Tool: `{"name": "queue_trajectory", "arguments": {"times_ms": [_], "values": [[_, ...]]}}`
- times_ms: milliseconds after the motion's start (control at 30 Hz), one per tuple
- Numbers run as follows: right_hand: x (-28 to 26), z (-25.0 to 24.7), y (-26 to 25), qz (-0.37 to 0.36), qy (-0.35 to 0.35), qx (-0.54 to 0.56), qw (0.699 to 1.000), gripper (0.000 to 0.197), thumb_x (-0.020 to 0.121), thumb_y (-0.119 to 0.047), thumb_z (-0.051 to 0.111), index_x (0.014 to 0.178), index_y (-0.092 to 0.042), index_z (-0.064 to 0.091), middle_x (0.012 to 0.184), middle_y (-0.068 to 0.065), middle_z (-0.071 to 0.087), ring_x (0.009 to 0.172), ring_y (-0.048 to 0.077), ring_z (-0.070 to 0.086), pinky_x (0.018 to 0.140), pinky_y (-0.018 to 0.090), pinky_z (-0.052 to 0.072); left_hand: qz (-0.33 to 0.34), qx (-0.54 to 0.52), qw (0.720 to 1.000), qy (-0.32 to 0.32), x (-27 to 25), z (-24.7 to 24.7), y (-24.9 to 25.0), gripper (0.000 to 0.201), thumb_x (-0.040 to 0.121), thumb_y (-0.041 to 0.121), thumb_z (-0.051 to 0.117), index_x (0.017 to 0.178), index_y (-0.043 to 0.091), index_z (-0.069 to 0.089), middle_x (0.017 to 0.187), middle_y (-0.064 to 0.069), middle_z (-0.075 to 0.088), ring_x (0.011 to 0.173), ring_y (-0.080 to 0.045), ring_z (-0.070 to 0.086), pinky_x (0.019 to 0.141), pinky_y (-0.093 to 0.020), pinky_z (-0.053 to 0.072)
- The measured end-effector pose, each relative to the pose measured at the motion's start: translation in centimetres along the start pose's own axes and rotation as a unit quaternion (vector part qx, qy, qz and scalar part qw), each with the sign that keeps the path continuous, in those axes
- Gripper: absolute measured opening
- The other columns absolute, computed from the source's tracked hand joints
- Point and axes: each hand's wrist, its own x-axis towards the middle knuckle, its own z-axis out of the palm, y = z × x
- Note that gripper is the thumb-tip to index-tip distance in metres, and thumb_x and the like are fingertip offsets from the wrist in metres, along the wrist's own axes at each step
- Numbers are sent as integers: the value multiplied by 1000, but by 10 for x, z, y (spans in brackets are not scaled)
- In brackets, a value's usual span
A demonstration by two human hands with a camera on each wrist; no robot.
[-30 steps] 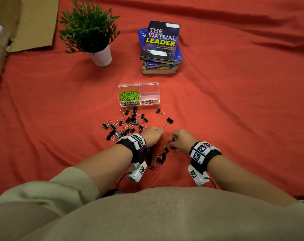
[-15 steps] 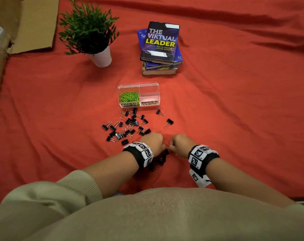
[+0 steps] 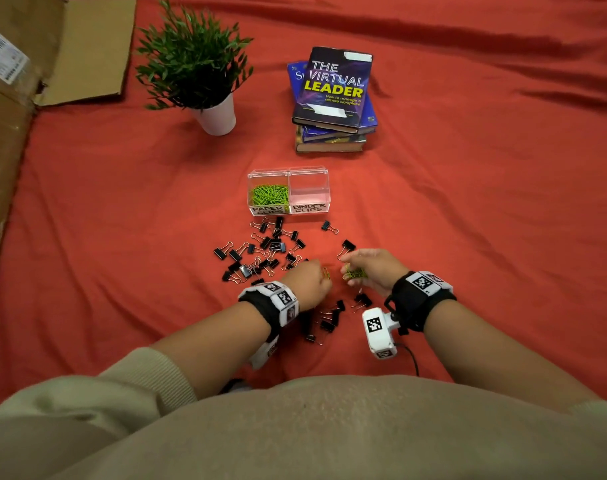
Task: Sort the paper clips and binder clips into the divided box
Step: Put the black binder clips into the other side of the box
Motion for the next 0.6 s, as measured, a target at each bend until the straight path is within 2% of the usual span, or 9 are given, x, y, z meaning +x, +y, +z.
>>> {"name": "queue_trajectory", "arguments": {"times_ms": [67, 100, 167, 233, 300, 367, 433, 533, 600], "values": [[5, 12, 0, -3, 19, -74, 997, 17, 87, 3, 48, 81, -3, 63, 69, 10, 57, 55, 18, 53, 44, 20, 50, -42, -70, 996, 31, 4, -16, -11, 18, 90, 24, 48, 75, 15, 48, 72, -6, 52, 68, -23, 48, 63, -35, 43], [8, 18, 1, -9, 27, -124, 992, 16, 86, -1, 52, 76, -6, 63, 70, 9, 59, 53, 17, 54, 46, 22, 49, -62, -104, 992, 45, 8, -25, -18, 25, 90, 24, 48, 67, 18, 43, 65, -3, 47, 63, -21, 44, 58, -33, 38], [14, 30, 3, -28, 47, -244, 968, 17, 84, -6, 58, 67, -8, 61, 68, 9, 62, 50, 17, 55, 48, 24, 48, -88, -168, 979, 73, 14, -45, -33, 32, 88, 22, 48, 59, 21, 35, 58, -1, 41, 55, -20, 38, 52, -28, 29], [17, 42, 4, -49, 80, -371, 924, 13, 82, -7, 58, 69, -7, 60, 70, 9, 61, 59, 19, 56, 51, 24, 46, -104, -221, 965, 98, 17, -64, -45, 28, 89, 21, 49, 62, 20, 39, 59, -1, 43, 50, -18, 37, 49, -24, 29], [18, 52, 8, -68, 100, -476, 871, 10, 83, -8, 57, 74, -8, 58, 82, 11, 62, 72, 23, 58, 62, 27, 49, -102, -244, 958, 115, 21, -81, -53, 29, 89, 19, 49, 61, 19, 40, 57, 0, 42, 46, -15, 35, 46, -23, 29], [17, 58, 13, -88, 100, -525, 841, 8, 85, -5, 53, 79, -6, 57, 97, 15, 62, 79, 26, 60, 75, 31, 52, -94, -239, 957, 137, 26, -97, -58, 29, 90, 17, 48, 62, 19, 40, 57, 1, 42, 45, -14, 36, 45, -22, 30], [17, 59, 17, -110, 98, -545, 825, 15, 85, -3, 51, 95, -2, 62, 108, 15, 61, 91, 27, 62, 82, 32, 52, -97, -216, 958, 161, 34, -112, -59, 18, 91, 17, 49, 74, 18, 44, 63, 4, 46, 51, -12, 41, 49, -23, 35], [15, 60, 17, -120, 101, -563, 812, 20, 86, -4, 51, 104, -2, 59, 110, 15, 60, 98, 28, 61, 84, 32, 50, -85, -145, 967, 191, 50, -131, -58, 16, 89, 12, 50, 75, 18, 44, 70, 7, 48, 60, -15, 48, 50, -25, 36], [15, 58, 15, -101, 111, -544, 826, 18, 86, -8, 52, 101, -4, 61, 107, 13, 62, 94, 28, 63, 81, 32, 50, -66, -86, 977, 184, 61, -138, -56, 12, 88, 7, 48, 79, 15, 47, 77, 1, 53, 68, -21, 50, 54, -27, 38]]}}
